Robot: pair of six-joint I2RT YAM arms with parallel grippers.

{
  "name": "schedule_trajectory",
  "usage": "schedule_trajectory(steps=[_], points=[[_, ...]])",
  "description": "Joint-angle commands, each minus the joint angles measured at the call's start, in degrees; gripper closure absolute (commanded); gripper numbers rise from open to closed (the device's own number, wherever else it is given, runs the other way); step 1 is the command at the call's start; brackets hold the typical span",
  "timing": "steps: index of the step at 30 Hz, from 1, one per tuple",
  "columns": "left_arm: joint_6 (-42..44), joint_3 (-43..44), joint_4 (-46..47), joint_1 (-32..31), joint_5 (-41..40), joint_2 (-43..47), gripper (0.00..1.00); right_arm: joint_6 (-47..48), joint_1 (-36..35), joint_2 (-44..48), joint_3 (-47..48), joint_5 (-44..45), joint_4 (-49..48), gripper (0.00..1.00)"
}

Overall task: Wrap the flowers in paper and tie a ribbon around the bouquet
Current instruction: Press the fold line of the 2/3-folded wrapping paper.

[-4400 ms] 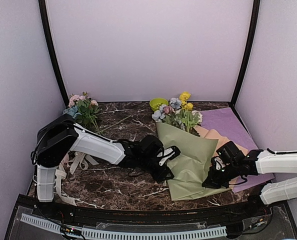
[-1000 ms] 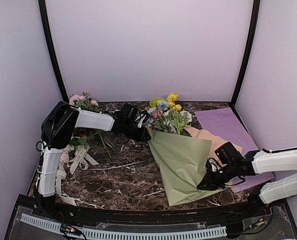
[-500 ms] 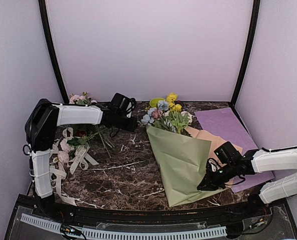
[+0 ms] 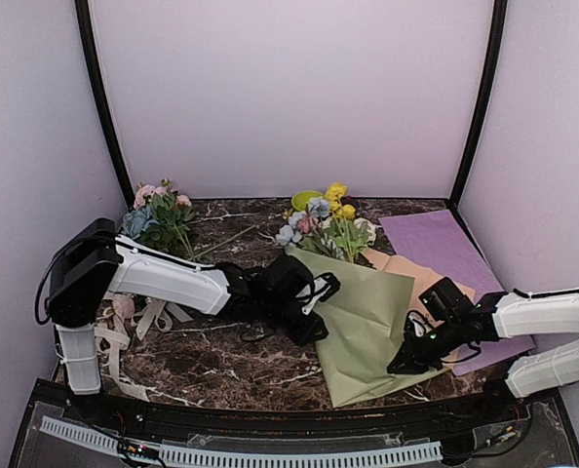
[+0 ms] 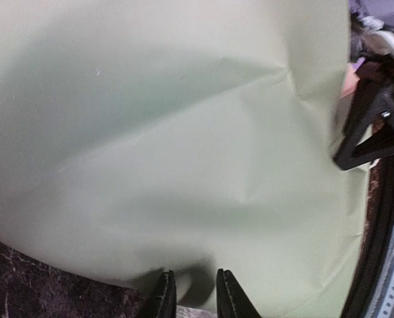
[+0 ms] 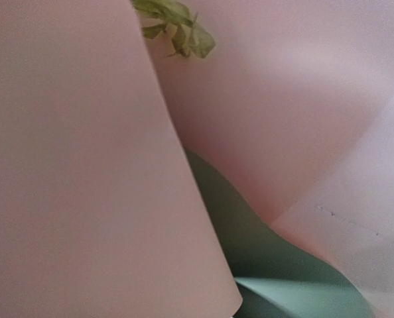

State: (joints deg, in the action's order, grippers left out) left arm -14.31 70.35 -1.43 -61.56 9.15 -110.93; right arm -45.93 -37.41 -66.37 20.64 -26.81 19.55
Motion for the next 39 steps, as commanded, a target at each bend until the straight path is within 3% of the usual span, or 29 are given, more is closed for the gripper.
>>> schedule_trajectory(steps=[1,8,15,18,22,25,29,35,39], points=[[-1.1,-2.2,-0.1,0.5,-3.3,-1.1,0.78,0.4,-0.3,0.8,-2.3,3.2,6.7,1.00],[-4.9,-4.1,-7.4,4.1,-10.1,-3.0,0.80,0.1,-0.3,2.8,-3.7,3.2,7.1,1.00],[-3.5,-8.3,-8.8,11.1,-18.0,5.1,0.79,0.7,-0.3,3.7,-3.9,2.5,7.7,1.00],[-1.9,-5.4,-9.0,9.9,-16.3,6.8,0.79,0.8,-0.3,2.7,-3.7,2.2,7.0,1.00],[3.1,-0.8,-6.5,1.9,-18.5,6.8,0.78,1.0,-0.3,1.4,-3.2,2.2,6.3,1.00],[4.1,1.9,-2.9,-1.8,-11.6,4.4,0.77,1.0,-0.3,0.2,-3.1,2.0,5.5,1.00],[2.3,5.4,-0.4,-2.3,-7.8,-0.8,0.77,1.3,-0.3,-1.5,-2.7,1.9,4.9,1.00],[5.5,13.9,-6.6,-2.3,-10.8,-11.2,0.76,1.7,-0.3,-3.8,-1.9,1.9,4.3,1.00],[5.6,13.4,-7.9,-1.5,-13.9,-12.8,0.76,1.7,-0.4,-5.4,-1.1,1.8,3.2,1.00]])
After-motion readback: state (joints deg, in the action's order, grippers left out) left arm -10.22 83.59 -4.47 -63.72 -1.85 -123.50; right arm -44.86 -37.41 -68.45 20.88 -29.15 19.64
